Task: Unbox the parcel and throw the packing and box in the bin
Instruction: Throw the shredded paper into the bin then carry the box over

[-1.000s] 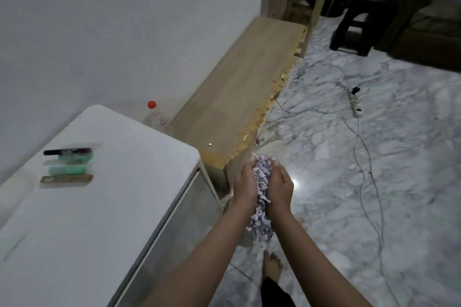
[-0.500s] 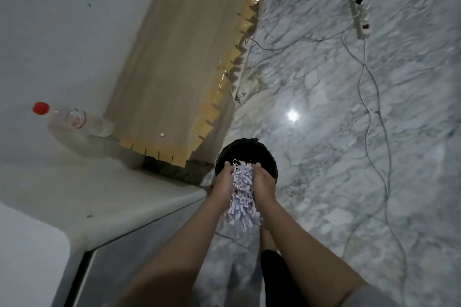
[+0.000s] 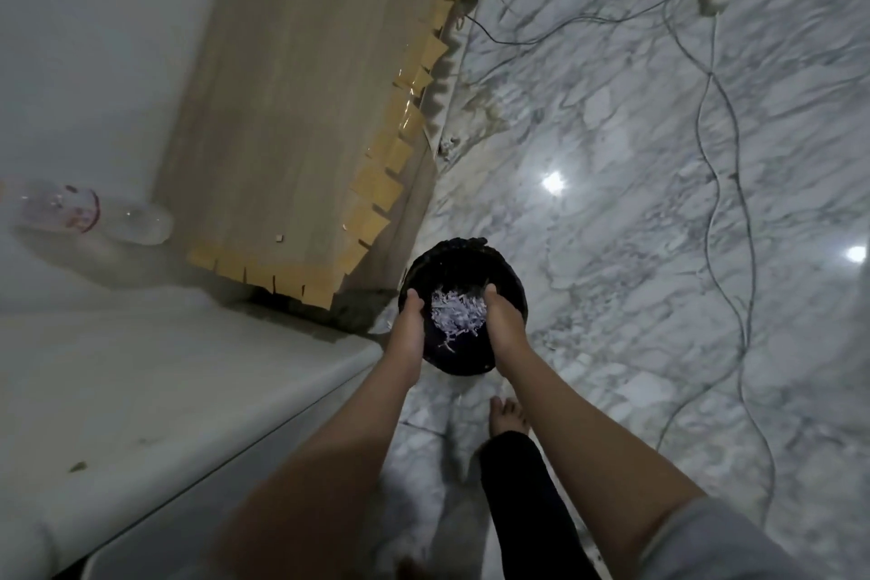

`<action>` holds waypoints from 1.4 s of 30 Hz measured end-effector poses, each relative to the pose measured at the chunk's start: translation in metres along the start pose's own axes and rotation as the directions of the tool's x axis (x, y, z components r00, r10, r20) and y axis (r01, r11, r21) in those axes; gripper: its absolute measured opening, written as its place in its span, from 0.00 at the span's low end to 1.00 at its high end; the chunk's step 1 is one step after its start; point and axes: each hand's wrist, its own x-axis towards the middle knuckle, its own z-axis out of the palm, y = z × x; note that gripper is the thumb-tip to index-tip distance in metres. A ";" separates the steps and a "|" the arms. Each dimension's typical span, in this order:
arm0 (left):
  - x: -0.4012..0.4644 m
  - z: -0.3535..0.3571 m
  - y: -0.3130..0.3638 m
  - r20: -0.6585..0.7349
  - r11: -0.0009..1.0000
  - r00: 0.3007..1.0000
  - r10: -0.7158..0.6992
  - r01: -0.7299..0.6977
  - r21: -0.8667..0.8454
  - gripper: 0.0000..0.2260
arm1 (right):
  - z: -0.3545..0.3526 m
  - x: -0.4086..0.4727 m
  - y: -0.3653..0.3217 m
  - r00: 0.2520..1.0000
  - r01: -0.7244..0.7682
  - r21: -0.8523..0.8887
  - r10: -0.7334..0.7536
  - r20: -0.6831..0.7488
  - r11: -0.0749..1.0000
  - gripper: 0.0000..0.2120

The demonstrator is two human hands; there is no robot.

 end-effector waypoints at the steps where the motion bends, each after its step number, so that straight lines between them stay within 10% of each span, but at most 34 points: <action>1: -0.006 -0.001 -0.001 0.003 1.000 1.000 0.003 -0.003 -0.006 0.26 | 0.000 -0.004 0.002 1.000 0.010 -0.006 -0.010 -0.006 1.000 0.26; 16: -0.199 -0.088 -0.045 -0.003 0.881 0.882 0.471 -0.471 -0.040 0.19 | 0.011 -0.185 0.038 0.882 0.467 0.012 -0.465 -0.082 0.884 0.12; 22: -0.305 -0.195 -0.115 -0.034 0.654 0.666 0.745 -0.740 -0.157 0.13 | 0.061 -0.310 0.104 0.708 0.705 0.064 -0.706 0.009 0.707 0.11; 28: -0.366 -0.318 -0.206 -0.347 0.422 0.416 0.841 -0.905 -0.063 0.11 | 0.144 -0.413 0.190 0.374 0.916 0.070 -0.904 0.206 0.395 0.07; 32: -0.368 -0.396 -0.263 -0.551 0.470 0.390 0.738 -0.883 0.004 0.09 | 0.198 -0.443 0.244 0.197 0.971 0.032 -0.865 0.461 0.238 0.08; 42: -0.343 -0.498 -0.388 -0.829 0.823 0.261 0.495 -0.448 0.350 0.24 | 0.279 -0.449 0.322 0.093 0.955 -0.207 -0.449 0.889 -0.211 0.24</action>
